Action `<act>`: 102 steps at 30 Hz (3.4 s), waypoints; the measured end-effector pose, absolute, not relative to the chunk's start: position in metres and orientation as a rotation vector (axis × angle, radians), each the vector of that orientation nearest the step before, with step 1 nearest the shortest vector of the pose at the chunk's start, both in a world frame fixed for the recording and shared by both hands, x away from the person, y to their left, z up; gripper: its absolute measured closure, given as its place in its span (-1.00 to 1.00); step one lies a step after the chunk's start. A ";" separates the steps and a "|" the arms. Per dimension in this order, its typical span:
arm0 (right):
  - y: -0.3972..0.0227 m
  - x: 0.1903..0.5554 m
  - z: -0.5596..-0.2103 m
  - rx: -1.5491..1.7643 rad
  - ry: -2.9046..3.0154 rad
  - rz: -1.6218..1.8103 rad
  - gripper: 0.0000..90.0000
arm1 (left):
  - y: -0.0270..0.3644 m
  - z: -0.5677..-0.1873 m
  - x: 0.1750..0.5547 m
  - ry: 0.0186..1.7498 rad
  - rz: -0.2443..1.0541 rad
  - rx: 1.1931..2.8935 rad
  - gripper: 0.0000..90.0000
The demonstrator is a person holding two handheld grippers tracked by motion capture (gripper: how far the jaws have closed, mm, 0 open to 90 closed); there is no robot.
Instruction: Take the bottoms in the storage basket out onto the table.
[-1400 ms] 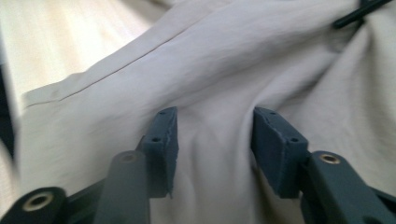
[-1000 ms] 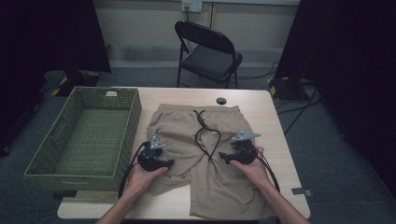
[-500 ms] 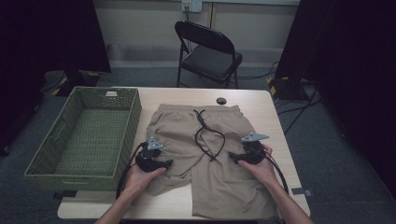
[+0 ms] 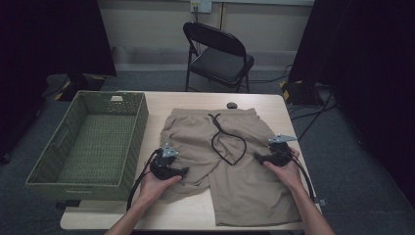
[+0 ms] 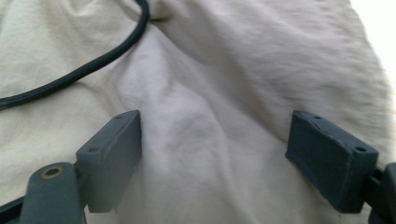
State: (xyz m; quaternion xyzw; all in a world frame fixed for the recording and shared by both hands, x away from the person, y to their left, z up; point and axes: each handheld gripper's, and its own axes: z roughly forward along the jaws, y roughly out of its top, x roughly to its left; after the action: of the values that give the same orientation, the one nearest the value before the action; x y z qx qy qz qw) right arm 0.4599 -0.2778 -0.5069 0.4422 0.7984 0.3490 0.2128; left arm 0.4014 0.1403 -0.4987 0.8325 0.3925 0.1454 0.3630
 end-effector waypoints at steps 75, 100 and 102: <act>-0.192 0.394 -0.494 1.059 2.425 1.006 -0.43 | 0.162 -0.485 0.395 1.042 0.257 2.112 0.50; -0.193 0.398 -0.499 1.075 2.428 0.987 -0.43 | 0.103 -0.476 0.405 0.734 0.165 2.108 0.19; -0.193 0.398 -0.499 1.077 2.427 0.986 -0.43 | 0.101 -0.480 0.409 0.763 0.181 2.112 0.19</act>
State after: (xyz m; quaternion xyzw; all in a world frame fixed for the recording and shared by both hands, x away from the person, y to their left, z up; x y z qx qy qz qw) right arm 0.3977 -0.1929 -0.4993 0.3756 0.8467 0.3441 0.1539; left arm 0.4091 0.1008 -0.4805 0.8464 0.3057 0.0726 0.4300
